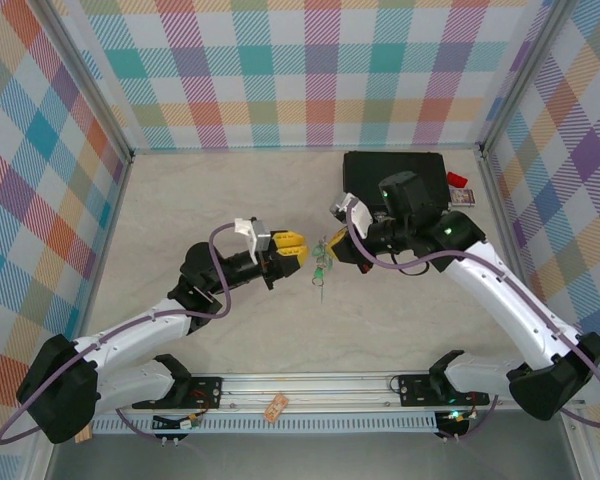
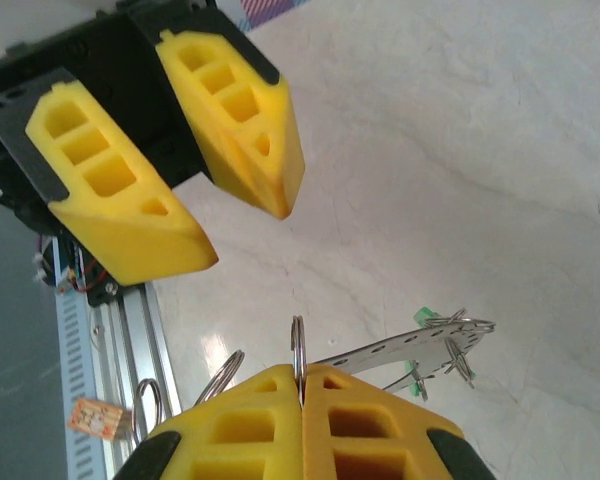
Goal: Put the keys on the keyring
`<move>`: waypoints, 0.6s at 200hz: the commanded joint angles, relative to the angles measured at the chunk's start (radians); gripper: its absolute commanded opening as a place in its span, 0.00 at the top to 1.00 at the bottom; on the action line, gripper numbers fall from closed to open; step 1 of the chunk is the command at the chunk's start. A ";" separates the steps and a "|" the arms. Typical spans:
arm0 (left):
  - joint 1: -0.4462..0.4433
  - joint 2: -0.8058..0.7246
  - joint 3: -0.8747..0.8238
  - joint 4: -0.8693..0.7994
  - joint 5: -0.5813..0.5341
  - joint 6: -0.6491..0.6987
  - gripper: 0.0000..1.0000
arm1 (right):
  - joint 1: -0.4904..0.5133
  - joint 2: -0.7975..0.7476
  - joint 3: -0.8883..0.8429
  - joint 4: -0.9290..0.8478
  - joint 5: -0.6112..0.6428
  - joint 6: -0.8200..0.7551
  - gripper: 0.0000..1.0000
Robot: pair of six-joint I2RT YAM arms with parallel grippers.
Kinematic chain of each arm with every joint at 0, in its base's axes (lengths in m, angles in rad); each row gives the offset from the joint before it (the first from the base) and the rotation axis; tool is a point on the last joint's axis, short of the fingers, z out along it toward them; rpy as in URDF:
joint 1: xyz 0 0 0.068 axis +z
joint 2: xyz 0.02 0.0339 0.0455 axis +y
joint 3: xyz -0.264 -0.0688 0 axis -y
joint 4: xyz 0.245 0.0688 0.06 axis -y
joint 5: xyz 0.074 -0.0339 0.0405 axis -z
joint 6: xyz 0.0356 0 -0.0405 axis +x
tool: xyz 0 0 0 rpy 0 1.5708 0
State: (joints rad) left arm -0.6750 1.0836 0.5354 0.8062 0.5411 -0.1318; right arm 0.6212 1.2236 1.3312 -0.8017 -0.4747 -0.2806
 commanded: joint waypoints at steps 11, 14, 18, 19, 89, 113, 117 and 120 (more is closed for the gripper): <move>0.009 0.011 0.020 -0.028 0.044 0.055 0.73 | 0.007 0.018 0.045 -0.108 0.006 -0.145 1.00; 0.009 0.013 0.020 -0.030 0.047 0.057 0.73 | 0.009 0.018 0.045 -0.113 0.006 -0.152 1.00; 0.009 0.017 0.020 -0.033 0.049 0.062 0.73 | 0.012 0.020 0.045 -0.119 0.007 -0.163 1.00; 0.009 0.017 0.020 -0.034 0.050 0.064 0.73 | 0.012 0.022 0.045 -0.119 0.007 -0.165 1.00; 0.009 0.071 0.035 -0.065 0.148 0.106 0.76 | 0.086 0.108 0.084 -0.193 0.159 -0.264 1.00; 0.009 0.079 0.026 -0.066 0.177 0.120 0.78 | 0.089 0.112 0.089 -0.194 0.157 -0.271 1.00; 0.009 0.080 0.025 -0.065 0.182 0.123 0.78 | 0.089 0.111 0.089 -0.194 0.157 -0.272 1.00; 0.009 0.081 0.023 -0.065 0.190 0.125 0.78 | 0.089 0.110 0.088 -0.195 0.156 -0.273 1.00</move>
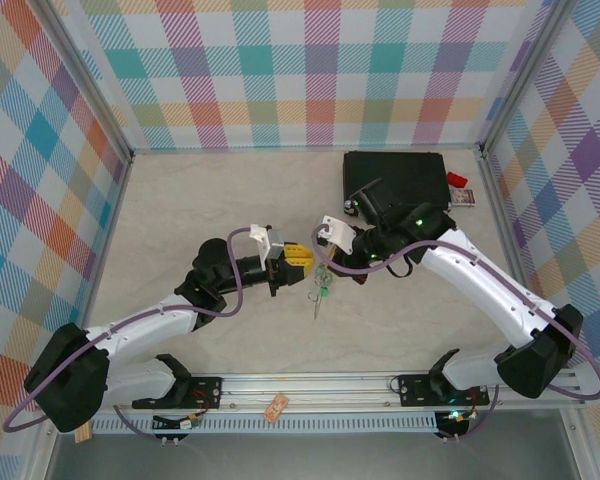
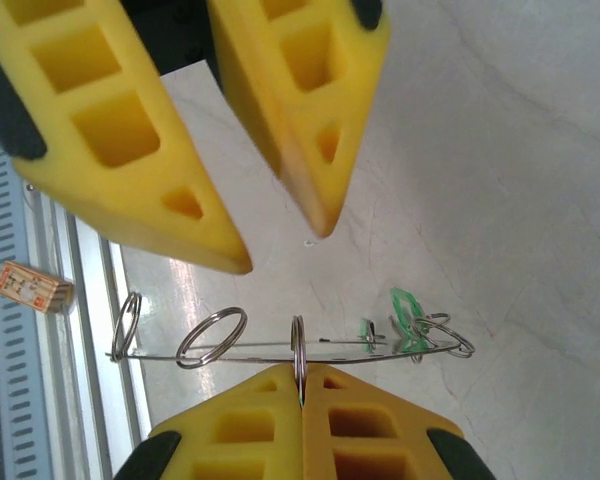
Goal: Put the keys on the keyring
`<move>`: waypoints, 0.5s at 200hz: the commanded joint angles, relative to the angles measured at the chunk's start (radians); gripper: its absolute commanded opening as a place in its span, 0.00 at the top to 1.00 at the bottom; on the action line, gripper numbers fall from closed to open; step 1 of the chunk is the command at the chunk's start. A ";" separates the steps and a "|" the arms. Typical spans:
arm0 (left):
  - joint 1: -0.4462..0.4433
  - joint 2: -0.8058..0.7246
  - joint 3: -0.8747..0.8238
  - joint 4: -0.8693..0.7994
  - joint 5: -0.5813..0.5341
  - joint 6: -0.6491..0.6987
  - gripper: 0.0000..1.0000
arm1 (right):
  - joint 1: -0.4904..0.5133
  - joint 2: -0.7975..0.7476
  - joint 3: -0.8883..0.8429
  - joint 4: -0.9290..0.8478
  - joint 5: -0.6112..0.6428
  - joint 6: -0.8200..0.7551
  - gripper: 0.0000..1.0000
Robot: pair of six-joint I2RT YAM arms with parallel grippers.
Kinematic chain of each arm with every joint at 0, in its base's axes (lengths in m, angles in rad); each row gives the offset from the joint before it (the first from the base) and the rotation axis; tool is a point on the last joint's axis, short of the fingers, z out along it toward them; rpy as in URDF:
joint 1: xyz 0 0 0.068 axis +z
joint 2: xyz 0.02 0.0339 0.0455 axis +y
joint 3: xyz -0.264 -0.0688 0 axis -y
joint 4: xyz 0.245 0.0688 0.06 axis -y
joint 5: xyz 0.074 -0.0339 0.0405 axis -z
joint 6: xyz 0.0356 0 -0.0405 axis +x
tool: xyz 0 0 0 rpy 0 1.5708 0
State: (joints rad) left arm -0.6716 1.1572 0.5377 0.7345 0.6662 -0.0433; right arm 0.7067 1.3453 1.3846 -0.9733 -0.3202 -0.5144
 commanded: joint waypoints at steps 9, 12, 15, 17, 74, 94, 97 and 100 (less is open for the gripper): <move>0.004 0.011 0.017 0.006 0.082 0.044 0.78 | 0.004 -0.014 0.033 -0.025 -0.006 -0.049 1.00; 0.004 0.012 0.018 0.005 0.087 0.046 0.78 | 0.004 -0.016 0.031 -0.027 -0.008 -0.049 1.00; 0.004 0.014 0.017 0.005 0.090 0.046 0.78 | 0.004 -0.017 0.031 -0.025 -0.009 -0.051 1.00; 0.004 0.015 0.016 0.005 0.092 0.048 0.78 | 0.004 -0.017 0.031 -0.025 -0.009 -0.051 1.00; 0.001 0.036 0.015 -0.032 0.090 0.106 0.78 | 0.005 -0.026 0.003 -0.014 -0.019 -0.080 1.00; -0.003 0.047 0.018 -0.058 0.085 0.125 0.79 | 0.008 -0.022 -0.001 -0.011 -0.021 -0.085 1.00; -0.004 0.048 0.018 -0.059 0.084 0.127 0.80 | 0.010 -0.022 0.000 -0.010 -0.022 -0.087 1.00; -0.005 0.048 0.017 -0.061 0.083 0.130 0.80 | 0.010 -0.022 0.001 -0.009 -0.022 -0.087 1.00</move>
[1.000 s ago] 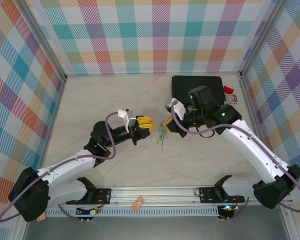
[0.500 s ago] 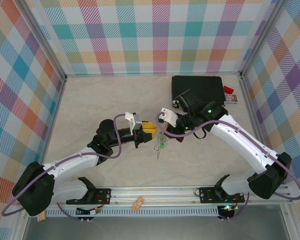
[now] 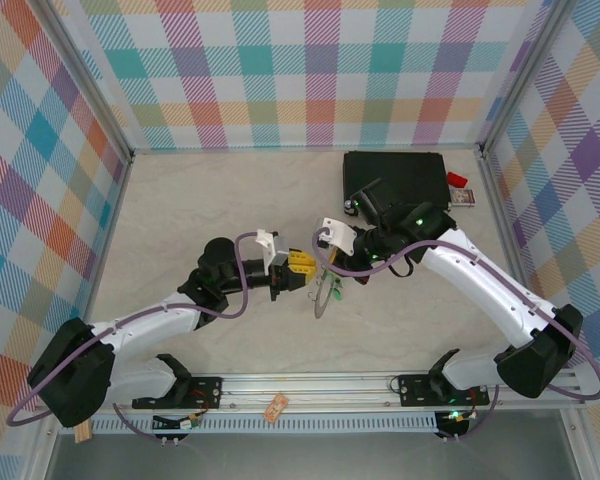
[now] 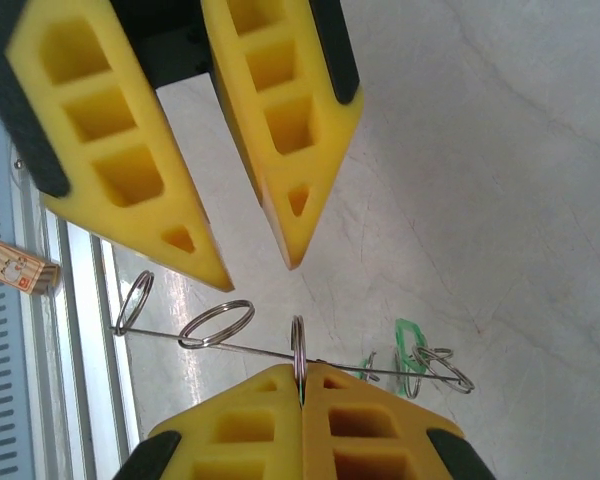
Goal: Put the keys on the keyring
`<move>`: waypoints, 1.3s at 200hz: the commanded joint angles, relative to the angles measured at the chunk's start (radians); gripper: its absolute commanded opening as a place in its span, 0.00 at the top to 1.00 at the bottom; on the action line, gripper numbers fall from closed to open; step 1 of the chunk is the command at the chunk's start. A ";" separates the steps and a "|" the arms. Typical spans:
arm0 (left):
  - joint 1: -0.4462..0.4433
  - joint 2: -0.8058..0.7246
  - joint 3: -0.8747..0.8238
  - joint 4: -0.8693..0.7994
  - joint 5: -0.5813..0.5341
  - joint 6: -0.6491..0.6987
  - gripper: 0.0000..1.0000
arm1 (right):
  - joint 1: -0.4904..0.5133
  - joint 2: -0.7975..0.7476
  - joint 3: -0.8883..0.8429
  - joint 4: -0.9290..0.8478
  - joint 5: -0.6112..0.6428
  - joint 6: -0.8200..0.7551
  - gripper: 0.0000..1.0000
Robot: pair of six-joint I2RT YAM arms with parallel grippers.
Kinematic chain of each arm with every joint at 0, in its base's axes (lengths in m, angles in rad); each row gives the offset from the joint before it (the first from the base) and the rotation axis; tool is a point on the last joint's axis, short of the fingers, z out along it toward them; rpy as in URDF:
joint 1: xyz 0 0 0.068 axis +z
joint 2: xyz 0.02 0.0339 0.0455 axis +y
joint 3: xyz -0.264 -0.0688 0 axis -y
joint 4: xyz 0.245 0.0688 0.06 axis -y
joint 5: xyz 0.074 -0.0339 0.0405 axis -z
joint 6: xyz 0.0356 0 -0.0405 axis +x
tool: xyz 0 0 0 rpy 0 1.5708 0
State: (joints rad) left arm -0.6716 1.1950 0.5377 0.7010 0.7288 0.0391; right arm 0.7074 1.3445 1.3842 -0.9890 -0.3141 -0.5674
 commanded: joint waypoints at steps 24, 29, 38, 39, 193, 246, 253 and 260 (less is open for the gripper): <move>-0.010 0.006 0.003 -0.025 -0.017 0.086 0.81 | 0.016 -0.010 0.003 0.011 -0.019 -0.041 1.00; -0.012 0.003 -0.002 -0.024 -0.030 0.098 0.81 | 0.020 -0.009 0.002 0.015 -0.011 -0.043 1.00; -0.014 -0.003 -0.011 -0.023 -0.060 0.119 0.82 | 0.026 -0.006 -0.002 0.022 0.006 -0.047 1.00; -0.014 -0.005 -0.011 -0.022 -0.066 0.120 0.82 | 0.027 -0.006 -0.002 0.022 0.008 -0.047 1.00; -0.054 -0.029 -0.013 -0.036 -0.054 0.154 0.79 | 0.068 -0.029 -0.045 0.087 0.043 -0.092 1.00; -0.054 -0.028 -0.015 -0.030 -0.100 0.157 0.81 | 0.073 -0.019 -0.045 0.084 0.010 -0.091 1.00; -0.055 -0.031 -0.017 -0.030 -0.103 0.159 0.81 | 0.075 -0.018 -0.046 0.084 0.011 -0.091 1.00; -0.055 -0.033 -0.016 -0.029 -0.110 0.157 0.81 | 0.075 -0.018 -0.048 0.085 0.009 -0.091 1.00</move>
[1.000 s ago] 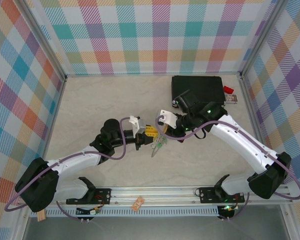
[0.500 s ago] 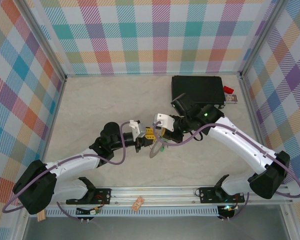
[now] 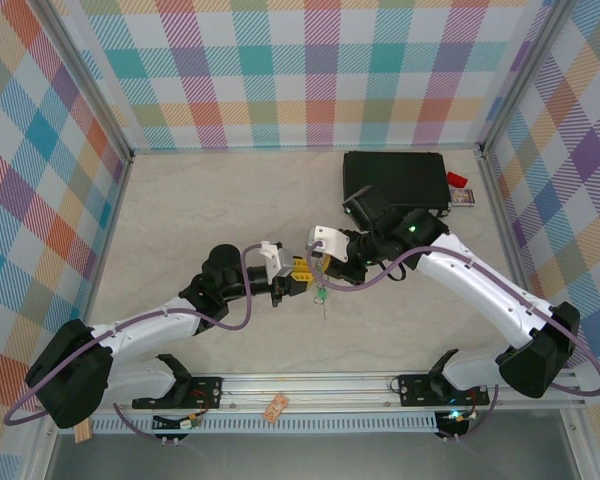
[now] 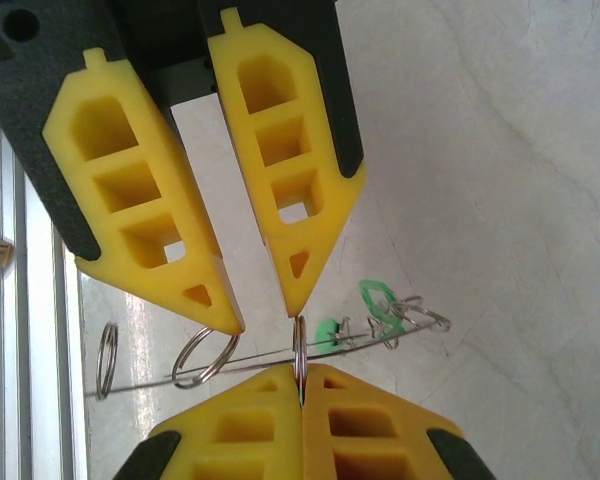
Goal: Put the keys on the keyring
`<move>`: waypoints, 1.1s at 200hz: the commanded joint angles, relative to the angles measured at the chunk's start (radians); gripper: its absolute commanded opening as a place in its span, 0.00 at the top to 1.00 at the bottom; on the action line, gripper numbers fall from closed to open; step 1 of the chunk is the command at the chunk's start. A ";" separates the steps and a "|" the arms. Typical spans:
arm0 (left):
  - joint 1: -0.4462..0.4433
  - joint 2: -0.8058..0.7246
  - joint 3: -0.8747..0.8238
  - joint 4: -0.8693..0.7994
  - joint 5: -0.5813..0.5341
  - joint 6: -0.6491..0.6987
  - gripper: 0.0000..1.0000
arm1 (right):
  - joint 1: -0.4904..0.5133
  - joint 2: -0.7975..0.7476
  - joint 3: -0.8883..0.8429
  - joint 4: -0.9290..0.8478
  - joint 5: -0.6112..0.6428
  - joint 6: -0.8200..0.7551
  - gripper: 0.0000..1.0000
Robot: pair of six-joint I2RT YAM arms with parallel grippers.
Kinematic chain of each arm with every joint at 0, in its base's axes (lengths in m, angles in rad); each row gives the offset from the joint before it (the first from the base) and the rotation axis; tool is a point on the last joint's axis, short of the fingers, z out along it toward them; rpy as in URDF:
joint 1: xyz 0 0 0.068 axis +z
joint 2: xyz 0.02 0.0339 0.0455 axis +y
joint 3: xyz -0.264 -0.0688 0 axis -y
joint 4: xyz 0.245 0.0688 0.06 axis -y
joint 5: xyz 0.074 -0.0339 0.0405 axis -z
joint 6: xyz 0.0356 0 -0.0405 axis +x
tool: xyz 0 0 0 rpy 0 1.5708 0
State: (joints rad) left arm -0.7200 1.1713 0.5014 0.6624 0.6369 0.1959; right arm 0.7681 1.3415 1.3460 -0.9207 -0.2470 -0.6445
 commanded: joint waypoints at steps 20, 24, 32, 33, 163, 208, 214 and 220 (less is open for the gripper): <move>-0.007 -0.010 0.022 0.012 -0.022 -0.001 0.80 | 0.016 -0.013 -0.011 0.019 -0.066 -0.011 1.00; -0.006 -0.009 0.022 0.012 -0.025 -0.001 0.80 | 0.016 -0.012 -0.010 0.019 -0.067 -0.010 1.00; -0.006 -0.007 0.024 0.013 -0.027 -0.003 0.79 | 0.020 -0.010 -0.009 0.018 -0.069 -0.009 1.00; -0.006 -0.006 0.024 0.013 -0.027 -0.003 0.79 | 0.020 -0.010 -0.009 0.018 -0.069 -0.009 1.00; -0.007 0.004 0.027 0.047 0.059 -0.033 0.94 | 0.025 -0.001 -0.011 0.020 -0.068 -0.006 1.00; -0.007 0.021 0.043 0.015 0.086 -0.026 1.00 | 0.024 -0.005 -0.013 0.024 -0.071 -0.006 1.00; -0.009 0.023 0.043 0.015 0.085 -0.026 1.00 | 0.025 -0.007 -0.014 0.024 -0.070 -0.006 1.00; -0.009 0.022 0.043 0.015 0.086 -0.025 1.00 | 0.025 -0.008 -0.014 0.027 -0.069 -0.006 1.00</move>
State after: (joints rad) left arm -0.7242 1.1851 0.5102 0.6659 0.6727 0.1692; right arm 0.7856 1.3422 1.3384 -0.9268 -0.2714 -0.6441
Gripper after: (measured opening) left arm 0.046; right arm 0.047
